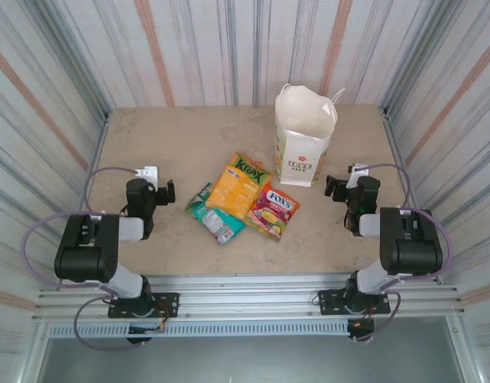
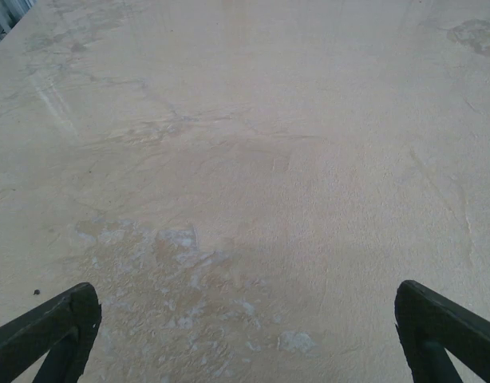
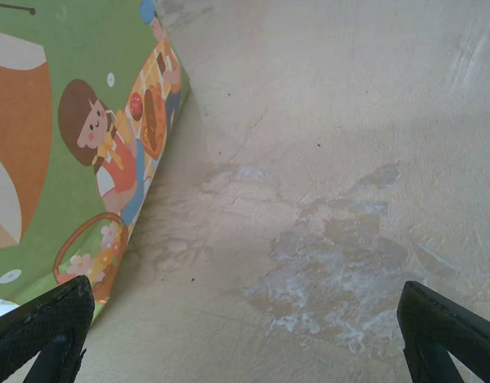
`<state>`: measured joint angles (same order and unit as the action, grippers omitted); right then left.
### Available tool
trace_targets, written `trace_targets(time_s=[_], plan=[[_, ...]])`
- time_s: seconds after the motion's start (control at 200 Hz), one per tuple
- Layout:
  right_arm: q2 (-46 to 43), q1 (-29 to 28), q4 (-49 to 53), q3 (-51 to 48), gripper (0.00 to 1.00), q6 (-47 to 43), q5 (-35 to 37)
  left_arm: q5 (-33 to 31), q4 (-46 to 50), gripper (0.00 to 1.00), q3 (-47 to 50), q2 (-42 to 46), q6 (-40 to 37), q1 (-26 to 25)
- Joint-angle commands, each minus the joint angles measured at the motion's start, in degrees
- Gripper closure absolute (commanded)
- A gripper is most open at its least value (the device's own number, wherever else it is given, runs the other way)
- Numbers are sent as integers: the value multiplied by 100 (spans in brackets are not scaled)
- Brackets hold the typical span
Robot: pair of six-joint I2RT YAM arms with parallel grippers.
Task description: Place the snacks into the paper bag
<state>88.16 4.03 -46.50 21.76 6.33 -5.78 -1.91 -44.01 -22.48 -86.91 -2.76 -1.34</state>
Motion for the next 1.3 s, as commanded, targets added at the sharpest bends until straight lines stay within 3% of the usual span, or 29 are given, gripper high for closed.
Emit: trace_targets(time_s=[0.0,0.521,0.666,1.293], plan=[[33,-22,-87,110,1,-139,84,46,-152,1,-81,59,-14,-6],[36,-26,-66,126,1,-134,91,78,-147,1,-74,54,-11,10],[30,-31,-62,119,1,-133,92,404,-149,1,-77,55,21,133],[18,-25,-73,105,1,-133,86,353,-135,1,-81,61,12,107]])
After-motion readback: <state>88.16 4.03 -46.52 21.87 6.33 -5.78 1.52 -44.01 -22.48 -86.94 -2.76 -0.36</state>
